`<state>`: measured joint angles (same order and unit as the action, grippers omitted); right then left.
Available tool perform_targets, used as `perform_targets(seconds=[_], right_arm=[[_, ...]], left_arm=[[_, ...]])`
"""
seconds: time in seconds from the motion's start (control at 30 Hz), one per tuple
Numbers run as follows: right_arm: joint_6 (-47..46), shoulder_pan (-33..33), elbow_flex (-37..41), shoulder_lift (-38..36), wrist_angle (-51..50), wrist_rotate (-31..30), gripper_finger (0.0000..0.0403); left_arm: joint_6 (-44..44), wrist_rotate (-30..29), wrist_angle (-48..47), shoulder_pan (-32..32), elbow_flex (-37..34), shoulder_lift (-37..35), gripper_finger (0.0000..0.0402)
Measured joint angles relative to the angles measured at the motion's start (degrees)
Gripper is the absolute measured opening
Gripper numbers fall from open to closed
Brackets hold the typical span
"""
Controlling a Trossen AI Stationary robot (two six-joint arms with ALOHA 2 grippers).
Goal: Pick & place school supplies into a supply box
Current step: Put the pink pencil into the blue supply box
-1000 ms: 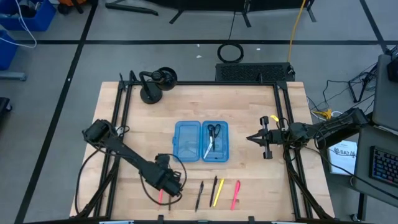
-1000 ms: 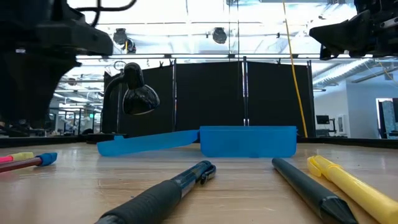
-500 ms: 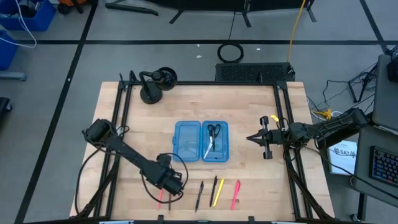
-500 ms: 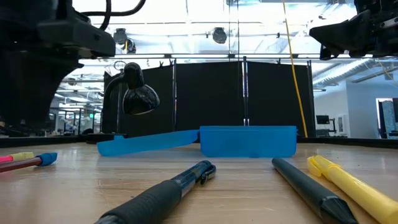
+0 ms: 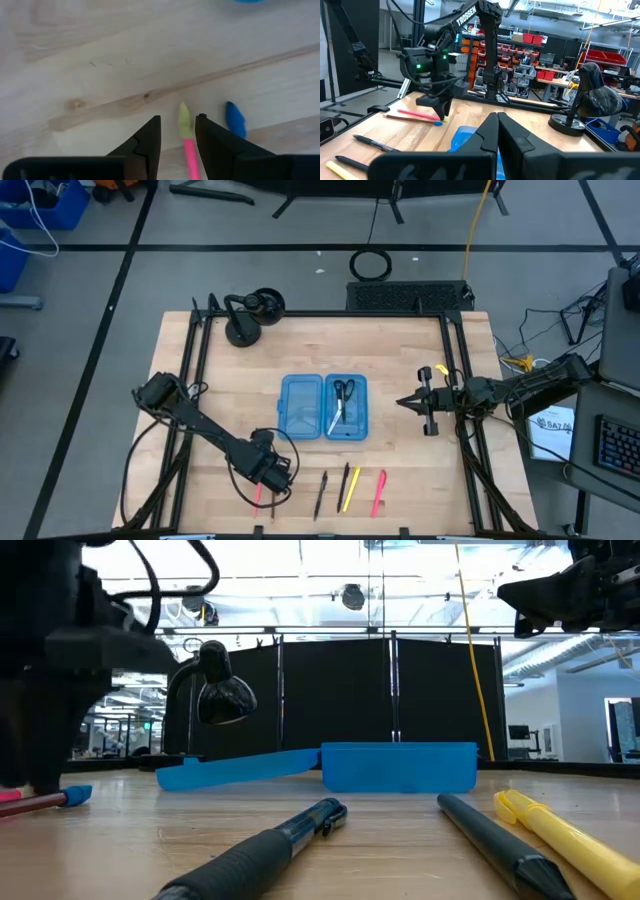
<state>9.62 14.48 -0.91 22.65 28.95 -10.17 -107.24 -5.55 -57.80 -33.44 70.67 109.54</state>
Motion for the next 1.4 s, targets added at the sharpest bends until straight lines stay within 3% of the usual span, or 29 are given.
perform_targets(seconds=[0.2,0.4,0.57,0.63,0.8,0.9,1.23,1.4], right_arm=[[-0.5,0.0,0.0,0.0,0.0,0.0,0.0],[-0.5,0.0,0.0,0.0,0.5,0.0,0.0],[-0.7,0.0,0.0,0.0,0.5,0.0,0.0],[-1.3,0.0,0.0,0.0,0.5,0.0,0.0],[-1.4,0.0,0.0,0.0,0.5,0.0,0.0],[-1.4,0.0,0.0,0.0,0.5,0.0,0.0],[-1.7,0.0,0.0,0.0,0.4,4.3,0.0],[-4.4,0.0,0.0,0.0,0.4,4.5,0.0]], left_arm=[[0.2,-0.3,8.7,-0.1,-4.5,-0.5,0.012],[0.3,-0.6,10.6,-0.1,-6.1,-0.5,0.0113],[0.6,-0.3,9.2,-0.1,-5.5,-0.3,0.0039],[0.4,0.2,7.4,-0.1,-4.4,-0.2,0.0018],[1.3,0.6,0.5,0.2,-0.6,0.4,0.0033],[2.1,0.8,-3.5,0.9,2.6,0.2,0.0021],[5.7,-7.5,-17.5,3.2,15.4,0.1,0.0024],[6.0,-12.3,-18.1,5.3,21.1,0.1,0.002]])
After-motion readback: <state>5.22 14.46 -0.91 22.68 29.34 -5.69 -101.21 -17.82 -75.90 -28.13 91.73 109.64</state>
